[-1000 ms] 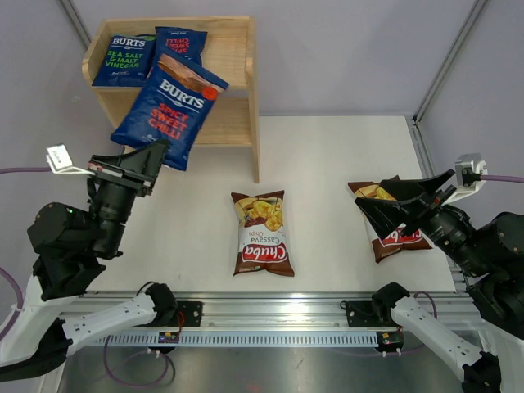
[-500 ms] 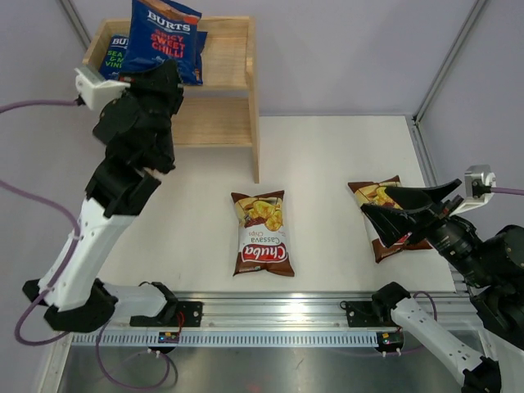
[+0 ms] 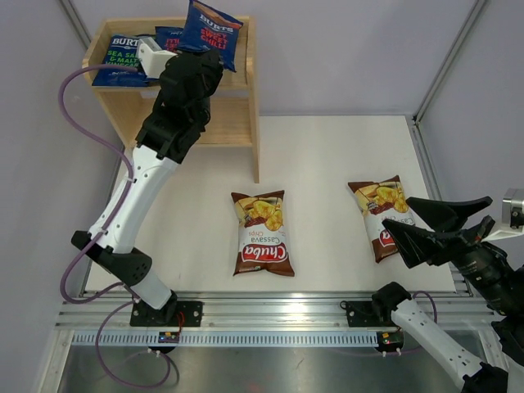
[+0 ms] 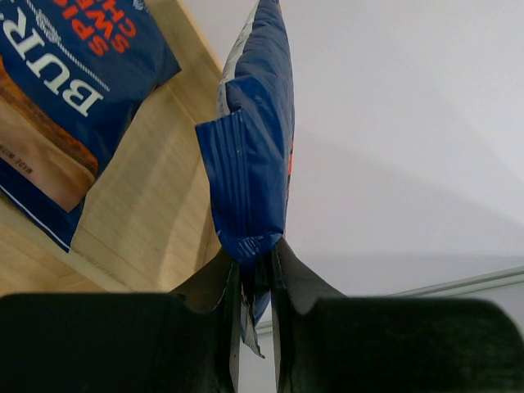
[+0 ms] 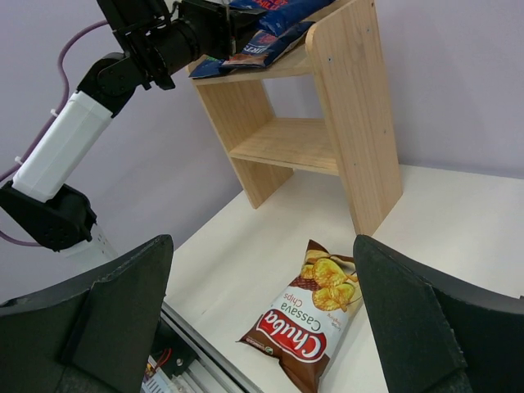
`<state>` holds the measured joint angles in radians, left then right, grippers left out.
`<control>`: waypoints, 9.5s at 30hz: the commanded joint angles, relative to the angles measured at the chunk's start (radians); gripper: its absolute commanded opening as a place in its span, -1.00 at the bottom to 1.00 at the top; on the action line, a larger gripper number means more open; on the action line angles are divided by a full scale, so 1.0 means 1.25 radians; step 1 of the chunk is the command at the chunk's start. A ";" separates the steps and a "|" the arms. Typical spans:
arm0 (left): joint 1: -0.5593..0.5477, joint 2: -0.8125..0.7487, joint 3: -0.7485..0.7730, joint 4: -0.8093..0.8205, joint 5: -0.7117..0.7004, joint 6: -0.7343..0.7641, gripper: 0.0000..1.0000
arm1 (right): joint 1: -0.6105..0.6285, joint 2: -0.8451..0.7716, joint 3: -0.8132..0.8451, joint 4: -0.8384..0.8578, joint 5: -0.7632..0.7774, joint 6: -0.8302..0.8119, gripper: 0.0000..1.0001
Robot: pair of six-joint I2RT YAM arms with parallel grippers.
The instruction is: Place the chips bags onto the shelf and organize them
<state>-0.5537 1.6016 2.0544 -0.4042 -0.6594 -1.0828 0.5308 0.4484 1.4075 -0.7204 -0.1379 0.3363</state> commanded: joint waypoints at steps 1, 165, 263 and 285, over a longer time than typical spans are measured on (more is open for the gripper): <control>0.006 0.004 0.026 0.019 0.018 -0.041 -1.00 | 0.002 -0.011 0.015 -0.008 0.022 -0.015 0.99; 0.085 -1.179 -0.950 -0.441 0.645 0.548 0.98 | -0.150 1.298 -0.277 1.189 -0.770 0.456 -1.00; -0.288 -0.569 -1.198 1.656 0.661 0.208 0.98 | 0.045 0.573 0.077 0.895 -0.260 0.801 -1.00; -0.290 -0.713 -1.310 1.655 0.530 0.235 0.55 | 0.130 0.514 -0.150 0.994 -0.230 0.720 -1.00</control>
<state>-0.9058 0.7322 0.4229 1.2388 0.0383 -0.8093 0.6762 1.0950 1.2373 0.5564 -0.4271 1.2919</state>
